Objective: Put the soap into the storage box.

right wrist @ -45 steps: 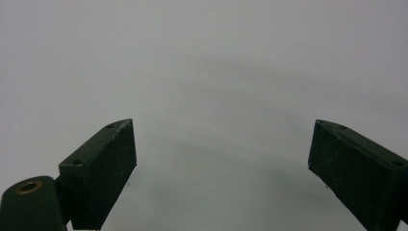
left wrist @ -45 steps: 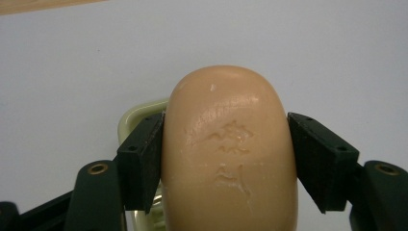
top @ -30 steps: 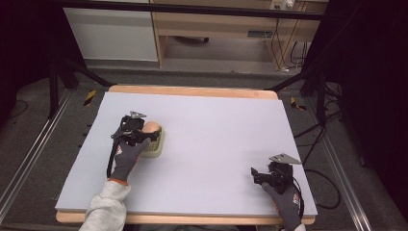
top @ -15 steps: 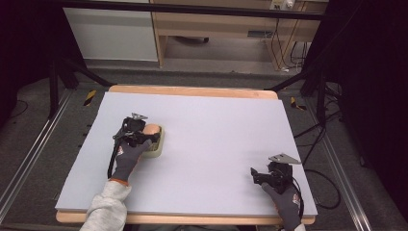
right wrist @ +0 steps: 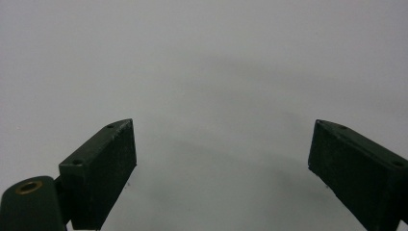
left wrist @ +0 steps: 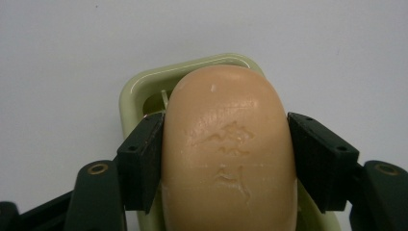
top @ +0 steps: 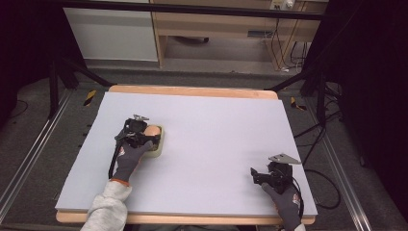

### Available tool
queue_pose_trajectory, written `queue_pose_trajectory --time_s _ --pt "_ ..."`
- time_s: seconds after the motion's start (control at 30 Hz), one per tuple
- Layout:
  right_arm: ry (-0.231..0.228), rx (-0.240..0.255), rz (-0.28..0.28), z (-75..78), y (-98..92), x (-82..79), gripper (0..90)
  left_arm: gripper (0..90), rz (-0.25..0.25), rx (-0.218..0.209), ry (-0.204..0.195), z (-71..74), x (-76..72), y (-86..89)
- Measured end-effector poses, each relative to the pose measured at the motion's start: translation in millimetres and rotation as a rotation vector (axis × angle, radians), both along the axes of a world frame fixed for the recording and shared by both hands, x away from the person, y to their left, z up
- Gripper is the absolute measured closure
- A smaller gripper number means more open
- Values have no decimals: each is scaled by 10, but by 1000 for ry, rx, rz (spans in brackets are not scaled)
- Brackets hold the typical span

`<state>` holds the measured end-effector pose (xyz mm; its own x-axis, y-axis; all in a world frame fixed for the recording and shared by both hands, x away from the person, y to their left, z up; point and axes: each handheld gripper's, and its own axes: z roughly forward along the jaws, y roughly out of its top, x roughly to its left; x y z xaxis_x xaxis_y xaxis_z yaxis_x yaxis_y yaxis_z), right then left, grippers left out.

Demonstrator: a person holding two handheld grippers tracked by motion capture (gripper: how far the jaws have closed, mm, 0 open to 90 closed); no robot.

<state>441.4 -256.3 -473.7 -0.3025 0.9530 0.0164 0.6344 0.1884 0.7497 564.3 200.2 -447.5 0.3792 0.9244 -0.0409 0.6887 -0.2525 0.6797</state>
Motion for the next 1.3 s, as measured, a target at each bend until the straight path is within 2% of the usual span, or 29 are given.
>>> queue_pose_trajectory --time_s 0.83,0.9,1.1,1.3 --pt "0 -5 -3 2 3 -3 95 313 10 13 4 -12 -2 -10" --pt "-1 -5 -4 3 3 -4 95 283 12 11 -4 10 -10 -6" --pt "-6 -9 -4 6 -6 -8 95 283 0 -24 -33 120 -66 9" --pt "-9 -7 -11 13 -4 -15 94 278 -26 -37 -66 235 -163 20"
